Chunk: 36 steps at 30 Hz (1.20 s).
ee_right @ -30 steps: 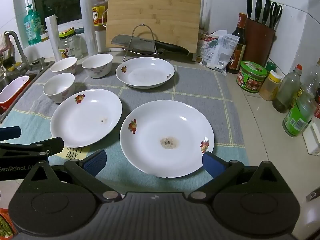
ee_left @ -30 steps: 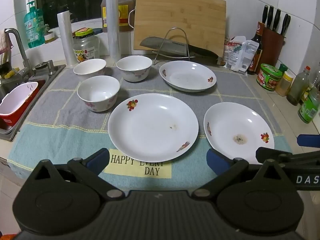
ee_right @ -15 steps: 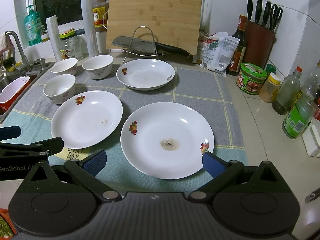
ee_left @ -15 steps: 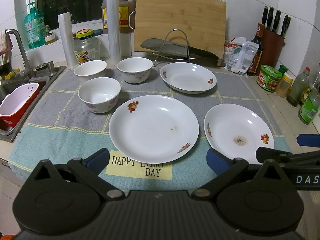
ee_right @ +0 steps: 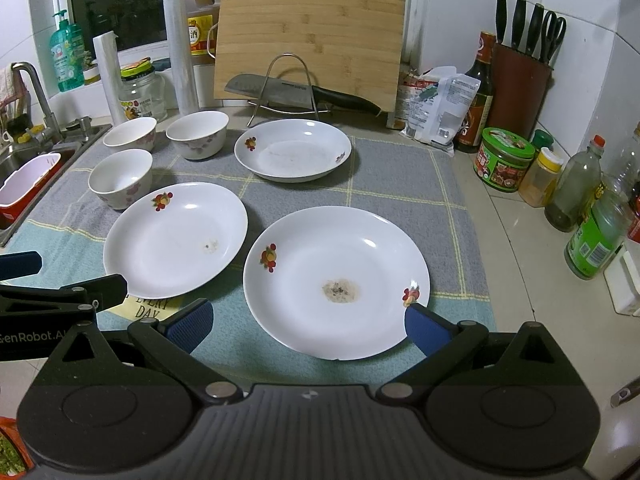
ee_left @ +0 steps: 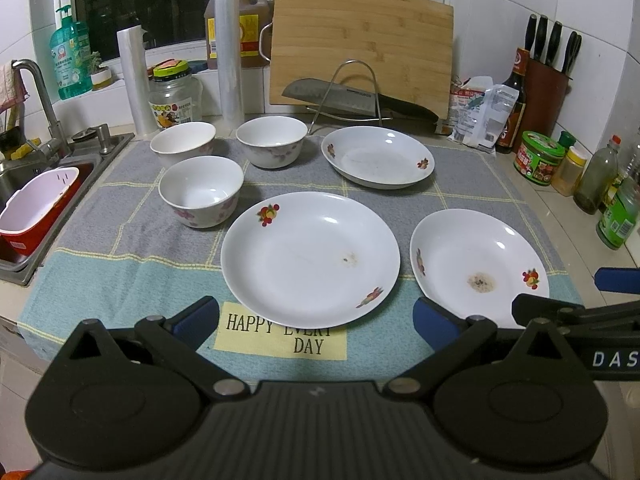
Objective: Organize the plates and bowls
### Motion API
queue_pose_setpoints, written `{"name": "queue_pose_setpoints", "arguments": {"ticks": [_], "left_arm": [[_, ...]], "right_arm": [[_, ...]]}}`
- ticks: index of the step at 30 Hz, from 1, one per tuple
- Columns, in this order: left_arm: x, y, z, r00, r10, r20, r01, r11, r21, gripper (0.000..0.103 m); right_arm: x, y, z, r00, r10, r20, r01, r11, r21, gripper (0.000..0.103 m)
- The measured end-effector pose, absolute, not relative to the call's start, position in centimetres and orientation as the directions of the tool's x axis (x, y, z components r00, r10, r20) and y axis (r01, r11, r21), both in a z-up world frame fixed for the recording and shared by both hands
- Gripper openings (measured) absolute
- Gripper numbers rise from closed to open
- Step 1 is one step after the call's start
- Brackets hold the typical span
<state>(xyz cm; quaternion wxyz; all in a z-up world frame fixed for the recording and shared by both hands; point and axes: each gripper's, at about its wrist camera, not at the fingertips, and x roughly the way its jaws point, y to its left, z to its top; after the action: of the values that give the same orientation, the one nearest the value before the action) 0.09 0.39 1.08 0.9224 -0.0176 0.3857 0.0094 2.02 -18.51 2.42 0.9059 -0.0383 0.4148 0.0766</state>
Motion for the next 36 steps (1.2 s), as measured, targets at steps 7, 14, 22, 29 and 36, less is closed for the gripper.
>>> {"name": "queue_pose_setpoints", "arguments": {"ticks": [7,14,22,29,36], "left_arm": [[0.11,0.42,1.05,0.705,0.005,-0.710,-0.031,0.999,-0.024,0.102],[0.22,0.52,1.09,0.705,0.004,-0.709,-0.030,0.999,-0.025,0.102],[0.18,0.47,1.07,0.706,0.004,-0.708,-0.030,0.999,-0.023,0.102],[0.44,0.70,1.17,0.707,0.000,-0.707,-0.025,0.999,-0.025,0.102],[0.31,0.99,1.02,0.715,-0.014,-0.699,-0.010,0.999,-0.030,0.102]], "right_arm": [[2.02,-18.47,2.54,0.647,0.106,-0.755,-0.171,0.985,-0.008,0.103],[1.94,-18.33,2.53,0.648,0.105,-0.754,-0.172,0.985,-0.011,0.103],[1.94,-18.24,2.52,0.650,0.104,-0.753,-0.171,0.985,-0.012,0.103],[1.97,-18.14,2.66,0.653,0.097,-0.751,-0.168,0.986,-0.018,0.103],[1.92,-17.76,2.81,0.658,0.090,-0.748,-0.165,0.986,-0.026,0.103]]}}
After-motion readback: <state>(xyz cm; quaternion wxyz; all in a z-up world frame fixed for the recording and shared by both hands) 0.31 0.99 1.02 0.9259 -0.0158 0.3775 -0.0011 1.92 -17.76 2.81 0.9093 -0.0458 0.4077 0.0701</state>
